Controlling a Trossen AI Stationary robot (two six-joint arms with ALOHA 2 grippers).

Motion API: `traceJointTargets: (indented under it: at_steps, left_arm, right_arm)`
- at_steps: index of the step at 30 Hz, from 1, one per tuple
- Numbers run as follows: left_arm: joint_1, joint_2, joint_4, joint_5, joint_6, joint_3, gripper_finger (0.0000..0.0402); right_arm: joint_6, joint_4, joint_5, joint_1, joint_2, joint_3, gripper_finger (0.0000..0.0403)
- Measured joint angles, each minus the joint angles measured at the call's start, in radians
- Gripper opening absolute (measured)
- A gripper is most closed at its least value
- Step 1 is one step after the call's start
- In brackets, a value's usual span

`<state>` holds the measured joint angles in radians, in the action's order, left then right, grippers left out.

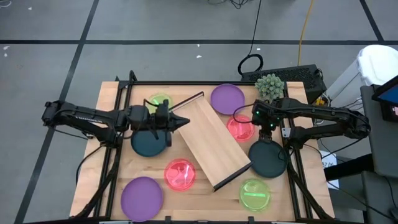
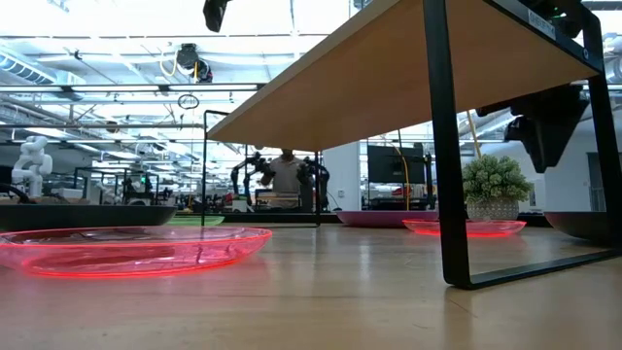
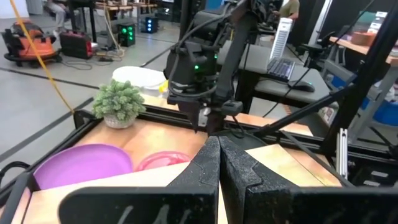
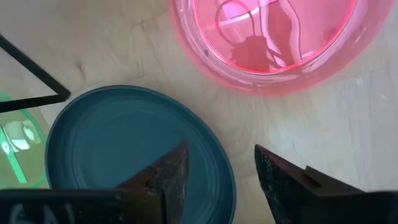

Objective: Place and stack plates onto a shelf
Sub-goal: Put the right black plate on the shelf

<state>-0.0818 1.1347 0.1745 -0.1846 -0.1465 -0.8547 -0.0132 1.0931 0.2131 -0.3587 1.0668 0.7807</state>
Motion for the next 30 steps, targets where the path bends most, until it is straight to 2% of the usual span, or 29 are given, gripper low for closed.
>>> traceJointTargets:
  at_steps: [6,14,21,26,30]
  left_arm:
    - [-0.004,0.007,-0.013,0.000,0.003,0.000,0.0001]
    - [-0.005,0.007,-0.027,-0.009,0.010,0.000,0.0001]
    - [-0.005,0.007,-0.026,-0.009,0.007,0.000,0.0001]
    - [-0.005,0.007,-0.030,-0.009,0.010,0.000,0.0001]
    - [-0.007,0.006,-0.032,-0.009,0.009,0.000,0.0001]
  right_arm:
    - [0.002,-0.014,-0.002,0.050,0.000,-0.028,0.0188]
    - [-0.009,-0.022,-0.017,0.060,0.024,-0.028,0.0190]
    - [-0.161,-0.061,-0.004,0.124,0.073,-0.028,0.0190]
    - [-0.118,-0.088,-0.025,0.155,0.071,-0.055,0.0190]
    - [-0.098,-0.092,0.005,0.158,0.065,-0.087,0.0190]
